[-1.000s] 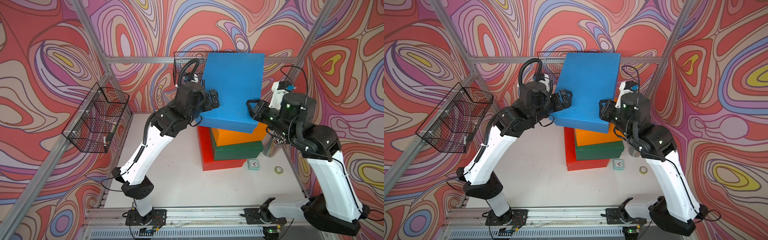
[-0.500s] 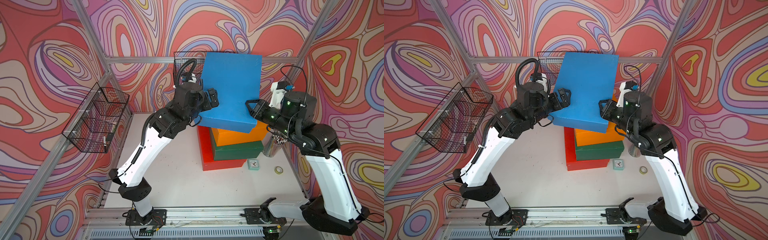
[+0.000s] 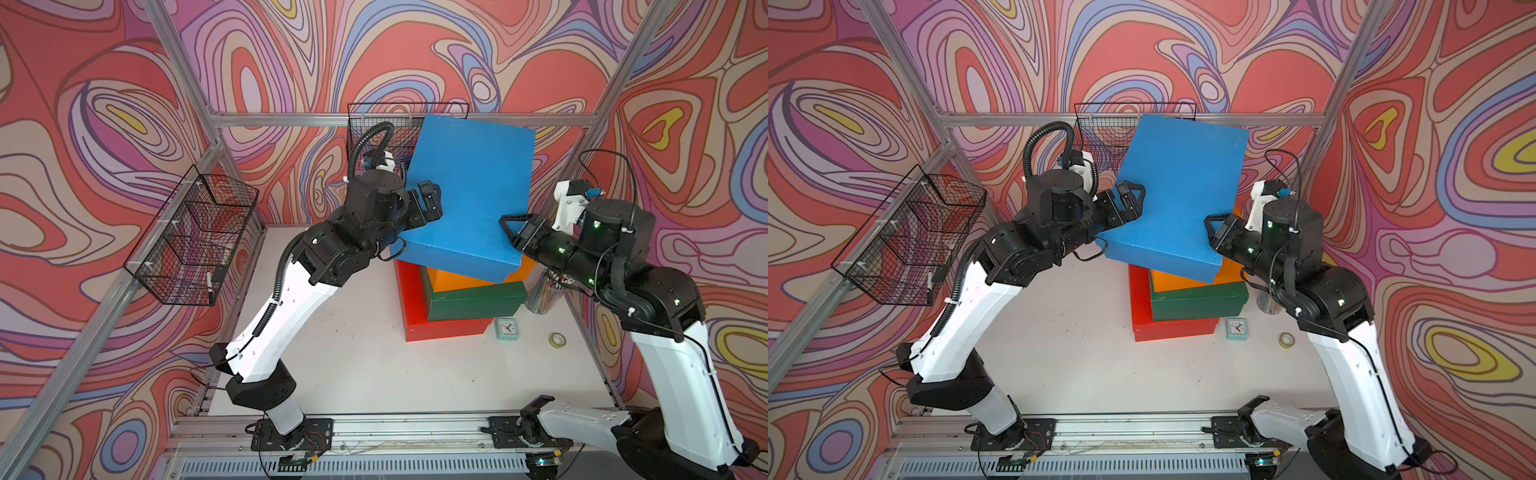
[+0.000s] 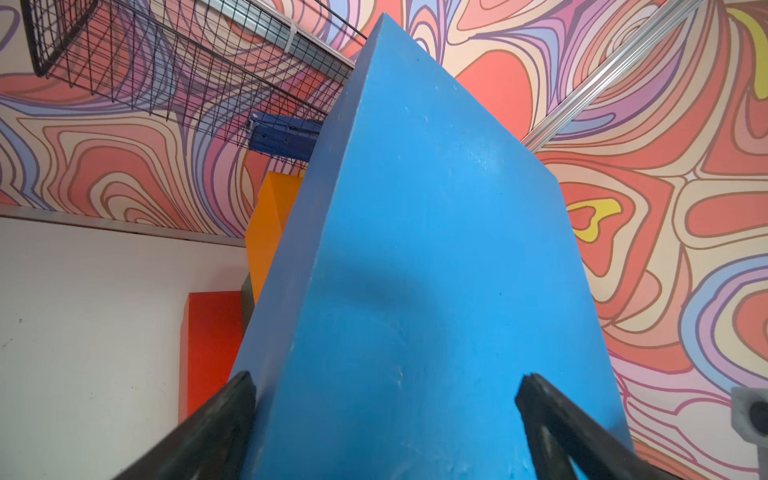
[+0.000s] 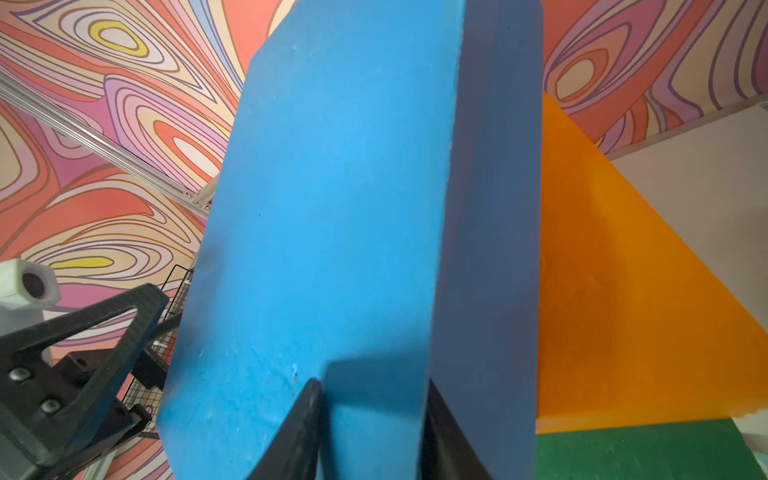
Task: Stack the shoeboxes
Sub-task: Place the shoebox at the shoebox.
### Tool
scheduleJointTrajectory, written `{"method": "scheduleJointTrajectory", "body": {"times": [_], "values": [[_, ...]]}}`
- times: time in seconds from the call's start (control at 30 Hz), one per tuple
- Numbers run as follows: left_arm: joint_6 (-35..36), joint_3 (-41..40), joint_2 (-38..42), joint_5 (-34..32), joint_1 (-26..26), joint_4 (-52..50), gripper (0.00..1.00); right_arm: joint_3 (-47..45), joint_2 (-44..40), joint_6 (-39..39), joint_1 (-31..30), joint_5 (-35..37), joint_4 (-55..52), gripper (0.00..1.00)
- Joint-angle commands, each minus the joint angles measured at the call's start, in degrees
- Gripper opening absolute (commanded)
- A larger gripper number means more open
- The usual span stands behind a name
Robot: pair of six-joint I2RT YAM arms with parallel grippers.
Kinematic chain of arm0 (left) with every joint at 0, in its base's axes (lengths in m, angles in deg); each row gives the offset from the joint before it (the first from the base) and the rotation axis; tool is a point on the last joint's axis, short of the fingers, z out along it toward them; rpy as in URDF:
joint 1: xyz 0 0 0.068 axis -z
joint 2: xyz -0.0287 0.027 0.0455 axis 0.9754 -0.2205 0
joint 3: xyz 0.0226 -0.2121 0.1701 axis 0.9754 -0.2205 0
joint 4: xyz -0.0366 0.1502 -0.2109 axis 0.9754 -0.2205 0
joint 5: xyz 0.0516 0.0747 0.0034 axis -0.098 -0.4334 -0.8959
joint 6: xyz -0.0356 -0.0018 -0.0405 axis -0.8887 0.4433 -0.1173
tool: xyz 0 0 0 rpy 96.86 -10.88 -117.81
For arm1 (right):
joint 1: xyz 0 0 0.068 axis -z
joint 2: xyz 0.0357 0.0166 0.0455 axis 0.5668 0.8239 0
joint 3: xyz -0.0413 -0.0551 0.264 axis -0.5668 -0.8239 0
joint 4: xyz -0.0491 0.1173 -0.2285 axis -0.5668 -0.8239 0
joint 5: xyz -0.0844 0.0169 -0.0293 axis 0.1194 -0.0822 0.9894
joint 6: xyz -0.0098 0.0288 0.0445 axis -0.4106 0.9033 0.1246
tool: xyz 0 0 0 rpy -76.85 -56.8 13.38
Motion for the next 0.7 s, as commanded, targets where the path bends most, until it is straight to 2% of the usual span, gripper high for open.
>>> {"method": "scheduleJointTrajectory", "body": {"times": [0.0,0.13,0.33,0.67], "values": [[-5.01,-1.71,-0.29,13.18,5.2,7.23,1.0,-1.04,2.9,-1.57,-2.45,-12.91,-0.17,0.38],[-6.06,-4.73,1.67,11.67,5.22,7.55,1.0,-0.97,3.69,-1.88,-2.38,-11.98,-0.28,0.41],[-5.04,-5.44,3.15,9.84,5.24,8.37,1.0,3.72,5.32,-4.08,-2.38,-7.52,-2.47,0.57],[-3.83,-2.68,0.21,8.62,5.22,8.14,1.0,12.94,12.52,-9.19,-1.89,-0.09,-6.9,0.62]]}}
